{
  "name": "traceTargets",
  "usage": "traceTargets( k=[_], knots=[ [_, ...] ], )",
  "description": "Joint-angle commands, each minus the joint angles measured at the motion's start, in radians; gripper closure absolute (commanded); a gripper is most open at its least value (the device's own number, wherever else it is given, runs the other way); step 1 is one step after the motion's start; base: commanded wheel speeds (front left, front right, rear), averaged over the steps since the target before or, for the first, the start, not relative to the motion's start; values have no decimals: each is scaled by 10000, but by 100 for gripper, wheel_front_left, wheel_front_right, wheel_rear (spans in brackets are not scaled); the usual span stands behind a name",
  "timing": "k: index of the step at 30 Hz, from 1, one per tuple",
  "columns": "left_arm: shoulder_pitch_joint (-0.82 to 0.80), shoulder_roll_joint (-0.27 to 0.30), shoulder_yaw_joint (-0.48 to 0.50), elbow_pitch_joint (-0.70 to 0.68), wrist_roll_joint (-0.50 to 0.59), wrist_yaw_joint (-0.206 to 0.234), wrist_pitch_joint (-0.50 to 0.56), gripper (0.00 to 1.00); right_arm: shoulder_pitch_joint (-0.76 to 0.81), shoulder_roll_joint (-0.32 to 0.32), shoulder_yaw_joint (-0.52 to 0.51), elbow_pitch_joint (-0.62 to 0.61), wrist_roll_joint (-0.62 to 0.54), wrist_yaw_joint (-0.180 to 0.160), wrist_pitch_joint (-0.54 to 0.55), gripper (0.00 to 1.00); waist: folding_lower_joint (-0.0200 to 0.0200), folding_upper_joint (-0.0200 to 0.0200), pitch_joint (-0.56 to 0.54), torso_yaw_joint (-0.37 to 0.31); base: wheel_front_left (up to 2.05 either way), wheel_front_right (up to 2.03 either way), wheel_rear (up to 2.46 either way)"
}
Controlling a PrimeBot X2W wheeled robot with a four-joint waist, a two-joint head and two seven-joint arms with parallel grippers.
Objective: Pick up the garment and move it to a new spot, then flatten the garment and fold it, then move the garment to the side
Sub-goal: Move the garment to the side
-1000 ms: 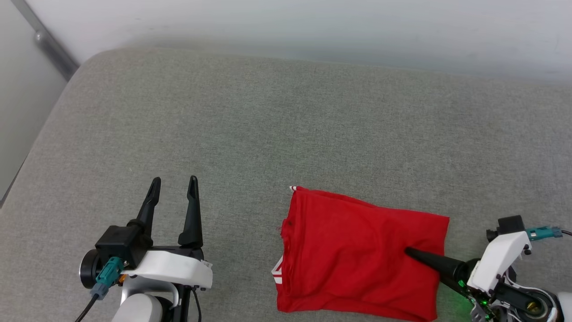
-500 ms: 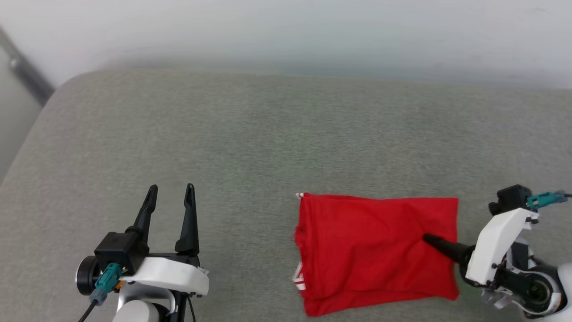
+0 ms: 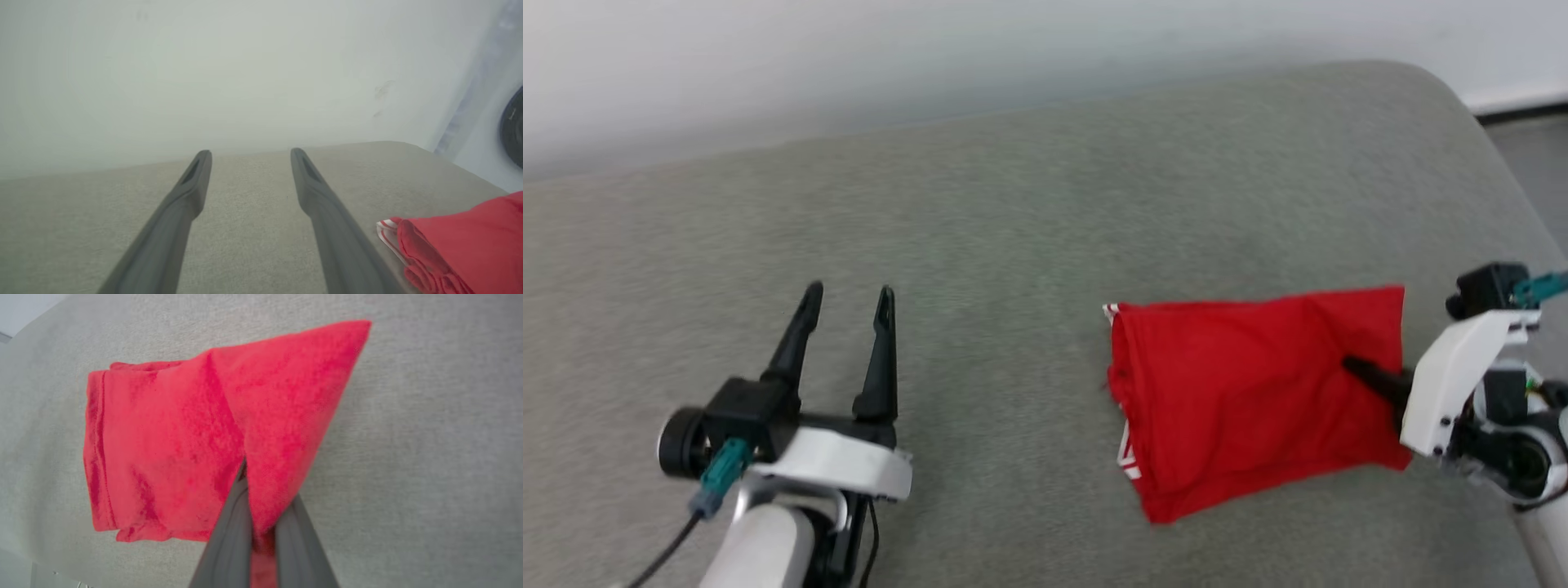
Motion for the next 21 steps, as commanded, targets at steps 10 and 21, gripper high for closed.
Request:
traceTargets(
  k=[10,21],
  knots=[
    [-1764,319,-442,-398,528,-256,691,0,-2313,-824,215,1884,-357,-5,-1778,100,0,0,2462,-1813,0,0,0],
    [-3107,766,-818,-1032,1097,-540,1343,0,-4531,-1568,-969,4432,-1188,-5,-3782,100,0,0,4153,-1282,0,0,0]
  ],
)
